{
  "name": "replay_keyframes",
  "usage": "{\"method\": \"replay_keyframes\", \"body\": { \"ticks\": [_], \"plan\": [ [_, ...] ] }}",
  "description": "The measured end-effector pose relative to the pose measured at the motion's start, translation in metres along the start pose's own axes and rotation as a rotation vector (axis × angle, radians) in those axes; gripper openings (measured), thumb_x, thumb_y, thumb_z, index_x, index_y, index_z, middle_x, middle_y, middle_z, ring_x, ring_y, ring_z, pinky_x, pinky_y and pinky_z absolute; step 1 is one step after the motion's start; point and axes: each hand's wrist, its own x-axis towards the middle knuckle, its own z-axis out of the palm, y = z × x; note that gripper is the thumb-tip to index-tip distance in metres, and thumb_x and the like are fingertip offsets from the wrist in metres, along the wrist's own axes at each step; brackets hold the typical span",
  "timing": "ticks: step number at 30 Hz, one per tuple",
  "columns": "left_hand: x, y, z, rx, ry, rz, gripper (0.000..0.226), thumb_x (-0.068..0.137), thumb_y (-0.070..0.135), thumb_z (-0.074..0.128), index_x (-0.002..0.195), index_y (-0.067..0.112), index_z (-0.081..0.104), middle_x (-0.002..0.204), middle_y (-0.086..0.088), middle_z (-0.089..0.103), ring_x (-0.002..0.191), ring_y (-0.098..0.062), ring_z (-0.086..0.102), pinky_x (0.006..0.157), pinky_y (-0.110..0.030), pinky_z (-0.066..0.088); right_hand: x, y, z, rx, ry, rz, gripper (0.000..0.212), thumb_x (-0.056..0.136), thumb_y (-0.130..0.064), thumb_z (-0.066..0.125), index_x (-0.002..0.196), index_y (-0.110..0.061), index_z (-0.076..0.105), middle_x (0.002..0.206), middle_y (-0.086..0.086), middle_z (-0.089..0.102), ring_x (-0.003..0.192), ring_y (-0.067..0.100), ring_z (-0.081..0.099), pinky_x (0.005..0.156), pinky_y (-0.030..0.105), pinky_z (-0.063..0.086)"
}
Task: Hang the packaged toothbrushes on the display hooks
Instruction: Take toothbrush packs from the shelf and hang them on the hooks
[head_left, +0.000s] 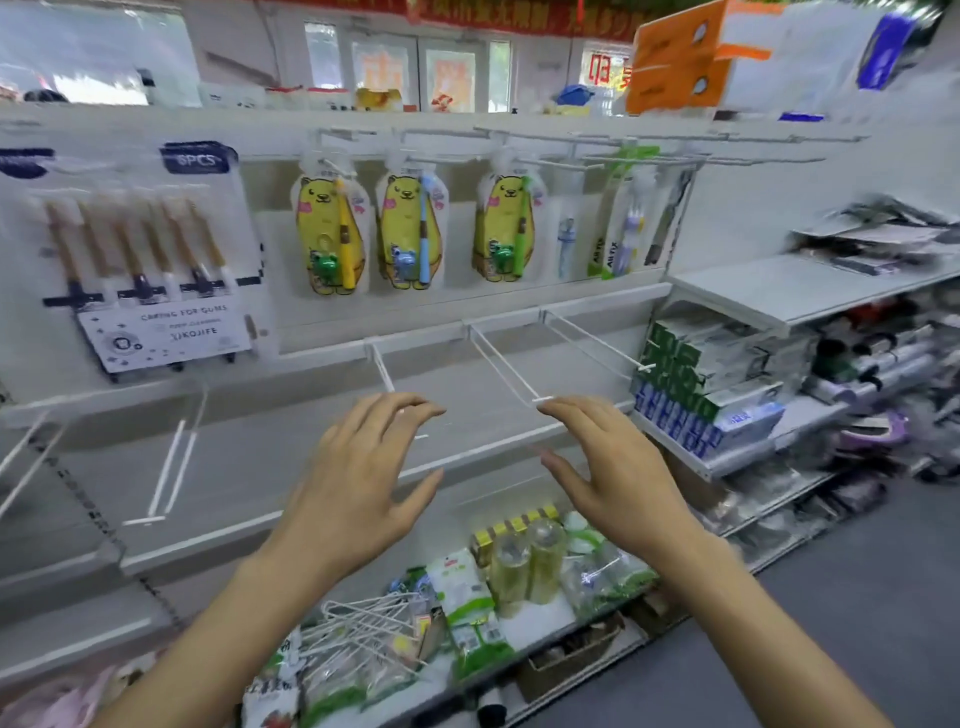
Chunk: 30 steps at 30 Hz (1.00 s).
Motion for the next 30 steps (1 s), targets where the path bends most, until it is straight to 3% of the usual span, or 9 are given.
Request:
{"method": "replay_keyframes", "body": {
  "ticks": [9, 15, 21, 26, 30],
  "plan": [
    [0.058, 0.138, 0.063, -0.03, -0.056, 0.085, 0.058, 0.085, 0.057, 0.047, 0.135, 0.028, 0.045, 0.134, 0.006, 0.047, 0.125, -0.017, 0.047, 0.1, -0.039, 0.049, -0.088, 0.103, -0.078, -0.108, 0.001, 0.12, 0.055, 0.09, -0.031, 0.069, 0.14, -0.014, 0.051, 0.138, -0.001, 0.054, 0.131, 0.018, 0.047, 0.11, 0.033, 0.041],
    [0.097, 0.249, 0.109, -0.054, -0.072, 0.146, 0.06, 0.083, 0.056, 0.05, 0.134, 0.025, 0.047, 0.13, 0.004, 0.05, 0.121, -0.018, 0.05, 0.096, -0.036, 0.05, -0.141, 0.185, -0.14, -0.156, -0.029, 0.16, 0.056, 0.088, -0.032, 0.07, 0.138, -0.014, 0.052, 0.135, 0.0, 0.057, 0.126, 0.019, 0.049, 0.108, 0.02, 0.03],
    [0.138, 0.336, 0.148, -0.092, -0.106, 0.191, 0.06, 0.084, 0.054, 0.059, 0.136, 0.028, 0.045, 0.134, 0.006, 0.049, 0.122, -0.017, 0.049, 0.098, -0.035, 0.048, -0.18, 0.254, -0.188, -0.219, -0.039, 0.194, 0.055, 0.09, -0.034, 0.069, 0.138, -0.013, 0.052, 0.135, 0.001, 0.057, 0.127, 0.021, 0.05, 0.108, 0.032, 0.041],
    [0.173, 0.391, 0.178, -0.113, -0.136, 0.252, 0.062, 0.085, 0.053, 0.061, 0.14, 0.03, 0.043, 0.139, 0.007, 0.047, 0.128, -0.014, 0.045, 0.105, -0.031, 0.04, -0.204, 0.303, -0.218, -0.234, -0.025, 0.271, 0.057, 0.091, -0.036, 0.069, 0.142, -0.018, 0.049, 0.137, -0.005, 0.055, 0.13, 0.015, 0.046, 0.11, 0.025, 0.034],
    [0.208, 0.421, 0.207, -0.156, -0.14, 0.287, 0.059, 0.084, 0.05, 0.063, 0.137, 0.028, 0.048, 0.134, 0.008, 0.05, 0.124, -0.014, 0.049, 0.103, -0.032, 0.043, -0.214, 0.344, -0.228, -0.24, -0.013, 0.351, 0.056, 0.093, -0.038, 0.065, 0.143, -0.017, 0.048, 0.14, -0.005, 0.053, 0.133, 0.016, 0.045, 0.112, 0.029, 0.037]
  ]
}}
